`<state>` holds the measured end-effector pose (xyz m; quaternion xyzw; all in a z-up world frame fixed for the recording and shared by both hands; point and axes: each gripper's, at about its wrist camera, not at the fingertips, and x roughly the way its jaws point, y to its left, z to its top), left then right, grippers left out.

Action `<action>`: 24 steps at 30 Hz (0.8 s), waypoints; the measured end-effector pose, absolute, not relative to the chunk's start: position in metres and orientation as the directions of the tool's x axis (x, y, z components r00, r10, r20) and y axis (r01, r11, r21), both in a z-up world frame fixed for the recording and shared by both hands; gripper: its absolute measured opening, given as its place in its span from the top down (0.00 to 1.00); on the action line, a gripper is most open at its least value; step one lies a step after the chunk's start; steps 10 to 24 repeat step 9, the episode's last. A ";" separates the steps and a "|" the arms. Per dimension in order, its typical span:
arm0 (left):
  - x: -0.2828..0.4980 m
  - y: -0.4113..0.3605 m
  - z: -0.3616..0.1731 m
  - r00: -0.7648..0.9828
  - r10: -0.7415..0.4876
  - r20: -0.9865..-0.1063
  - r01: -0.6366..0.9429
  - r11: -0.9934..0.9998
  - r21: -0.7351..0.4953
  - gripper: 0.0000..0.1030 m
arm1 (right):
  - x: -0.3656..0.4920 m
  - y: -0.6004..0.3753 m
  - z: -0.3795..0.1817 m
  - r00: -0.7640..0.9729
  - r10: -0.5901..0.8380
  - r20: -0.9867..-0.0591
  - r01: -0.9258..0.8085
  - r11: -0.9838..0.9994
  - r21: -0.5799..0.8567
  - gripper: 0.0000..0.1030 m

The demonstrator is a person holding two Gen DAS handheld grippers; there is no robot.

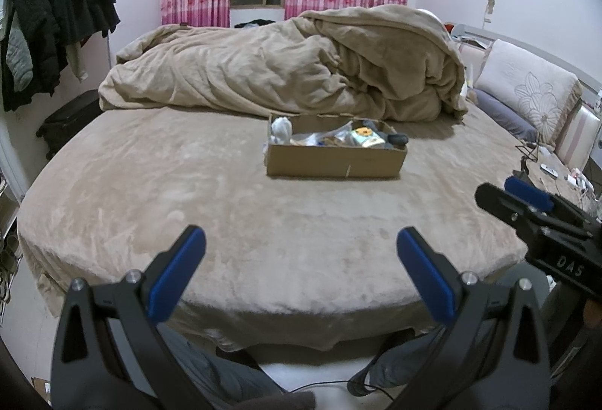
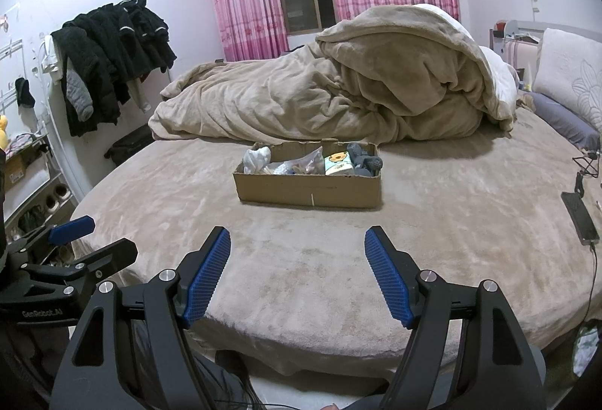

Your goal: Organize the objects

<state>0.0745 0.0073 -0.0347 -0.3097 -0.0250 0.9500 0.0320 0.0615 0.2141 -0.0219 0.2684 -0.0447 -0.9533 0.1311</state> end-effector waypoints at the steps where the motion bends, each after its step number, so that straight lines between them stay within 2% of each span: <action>1: 0.075 0.007 -0.035 -0.806 0.076 -0.588 -0.044 -0.997 -0.069 0.01 | 0.062 0.214 -0.022 -0.821 -0.274 -0.501 0.226 -0.962 0.155 0.25; 24: 0.079 0.009 -0.032 -0.811 0.096 -0.576 -0.068 -0.995 -0.071 0.01 | 0.062 0.212 -0.018 -0.819 -0.277 -0.502 0.230 -0.961 0.154 0.25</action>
